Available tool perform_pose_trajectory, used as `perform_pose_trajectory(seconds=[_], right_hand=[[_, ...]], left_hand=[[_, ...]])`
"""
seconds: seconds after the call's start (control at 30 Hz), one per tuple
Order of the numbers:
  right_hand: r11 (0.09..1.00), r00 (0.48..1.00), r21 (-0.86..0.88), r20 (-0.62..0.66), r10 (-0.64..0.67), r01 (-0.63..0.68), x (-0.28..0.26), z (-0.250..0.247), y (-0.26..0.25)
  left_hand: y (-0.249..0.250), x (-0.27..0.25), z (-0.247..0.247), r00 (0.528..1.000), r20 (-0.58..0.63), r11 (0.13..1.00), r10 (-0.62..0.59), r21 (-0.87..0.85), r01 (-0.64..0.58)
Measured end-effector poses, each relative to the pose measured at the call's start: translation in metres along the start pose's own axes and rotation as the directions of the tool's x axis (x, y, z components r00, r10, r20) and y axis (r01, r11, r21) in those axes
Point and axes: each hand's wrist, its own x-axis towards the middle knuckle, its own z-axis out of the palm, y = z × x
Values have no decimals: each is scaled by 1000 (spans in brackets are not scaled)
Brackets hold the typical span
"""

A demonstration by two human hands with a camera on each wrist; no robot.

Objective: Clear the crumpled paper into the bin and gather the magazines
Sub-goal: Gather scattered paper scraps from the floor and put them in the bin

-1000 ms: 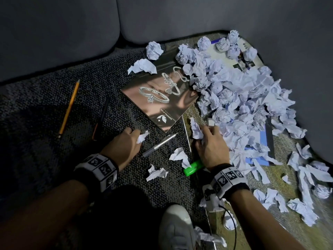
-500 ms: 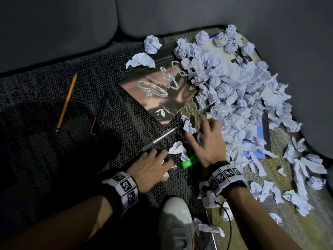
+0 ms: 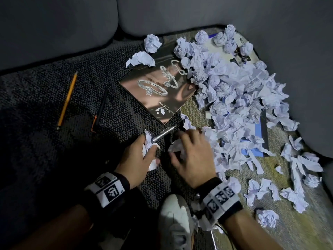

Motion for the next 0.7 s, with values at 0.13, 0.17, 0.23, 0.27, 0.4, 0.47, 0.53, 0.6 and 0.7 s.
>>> perform_pose_trajectory(seconds=[0.13, 0.17, 0.23, 0.27, 0.4, 0.47, 0.53, 0.6, 0.7], right_hand=[[993, 982, 73, 172, 74, -87, 12, 28, -7], [986, 982, 130, 170, 83, -106, 14, 30, -5], [957, 989, 266, 120, 88, -118, 16, 21, 0], [939, 993, 324, 58, 98, -112, 18, 11, 2], [960, 975, 252, -147, 164, -123, 51, -13, 19], [968, 981, 178, -52, 189, -177, 64, -5, 25], [983, 973, 9, 147, 178, -181, 68, 5, 23], [985, 946, -81, 275, 170, -154, 74, 12, 23], [960, 958, 158, 209, 196, -231, 83, -4, 34]], left_hand=[[13, 3, 1, 987, 27, 942, -162, -295, 162], [17, 4, 1, 984, 29, 926, -177, -333, 177], [19, 6, -1, 982, 27, 918, -188, -349, 186], [20, 7, -3, 983, 18, 926, -184, -333, 179], [20, 11, -5, 984, -2, 951, -176, -259, 170], [22, 11, -3, 981, 0, 936, -195, -299, 186], [24, 12, -2, 980, 9, 931, -201, -310, 194], [24, 12, -2, 978, 15, 921, -208, -335, 201], [28, 11, -3, 978, 33, 915, -207, -348, 206]])
